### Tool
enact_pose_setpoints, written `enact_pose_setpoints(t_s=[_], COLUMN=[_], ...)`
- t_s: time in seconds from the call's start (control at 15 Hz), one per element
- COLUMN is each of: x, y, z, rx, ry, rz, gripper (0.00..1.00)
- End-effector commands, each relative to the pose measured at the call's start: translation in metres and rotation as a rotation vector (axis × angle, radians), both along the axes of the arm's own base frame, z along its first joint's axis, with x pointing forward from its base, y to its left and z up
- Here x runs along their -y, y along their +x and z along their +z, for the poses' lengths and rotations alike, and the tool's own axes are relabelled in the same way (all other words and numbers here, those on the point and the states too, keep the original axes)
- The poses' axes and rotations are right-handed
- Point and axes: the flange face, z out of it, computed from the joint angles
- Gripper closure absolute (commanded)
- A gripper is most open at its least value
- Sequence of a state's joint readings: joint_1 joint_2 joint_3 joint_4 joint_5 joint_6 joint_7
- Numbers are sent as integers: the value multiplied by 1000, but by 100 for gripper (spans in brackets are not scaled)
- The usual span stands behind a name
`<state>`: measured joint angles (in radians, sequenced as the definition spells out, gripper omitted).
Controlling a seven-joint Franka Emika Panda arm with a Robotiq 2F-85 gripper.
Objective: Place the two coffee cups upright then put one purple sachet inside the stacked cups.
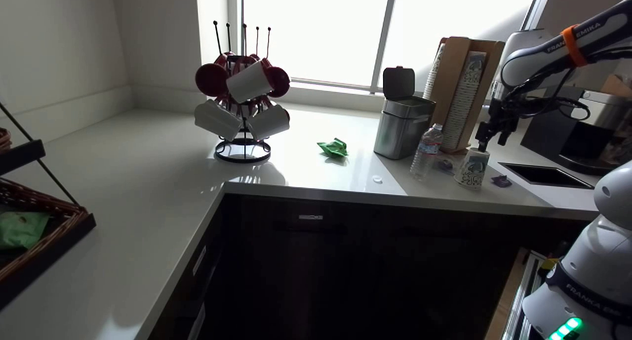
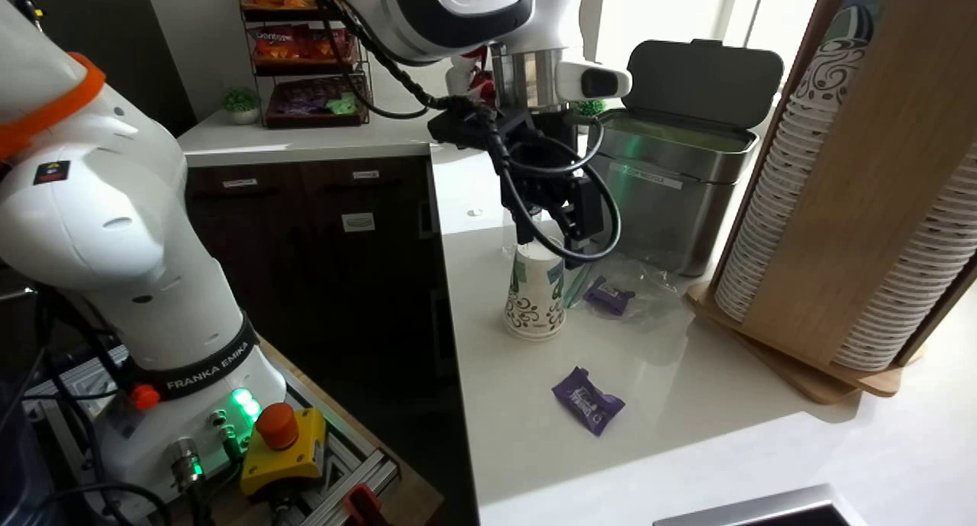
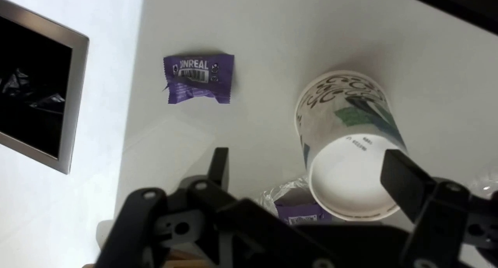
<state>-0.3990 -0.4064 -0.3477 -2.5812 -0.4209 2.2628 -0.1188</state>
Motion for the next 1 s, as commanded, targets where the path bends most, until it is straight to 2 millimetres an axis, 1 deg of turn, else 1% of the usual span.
enact_pose_setpoints(t_s=[0.0, 0.2, 0.47, 0.67, 0.93], x=[8, 19, 37, 50, 62], y=[-18, -34, -57, -74, -85], z=[-17, -23, -26, -32, -40], rx=[-6, -10, -28, -83, -132], ry=[-16, -18, -22, -40, -64], rz=[-24, -62, -129, -185, -260], gripper=[0, 0, 0, 0, 0])
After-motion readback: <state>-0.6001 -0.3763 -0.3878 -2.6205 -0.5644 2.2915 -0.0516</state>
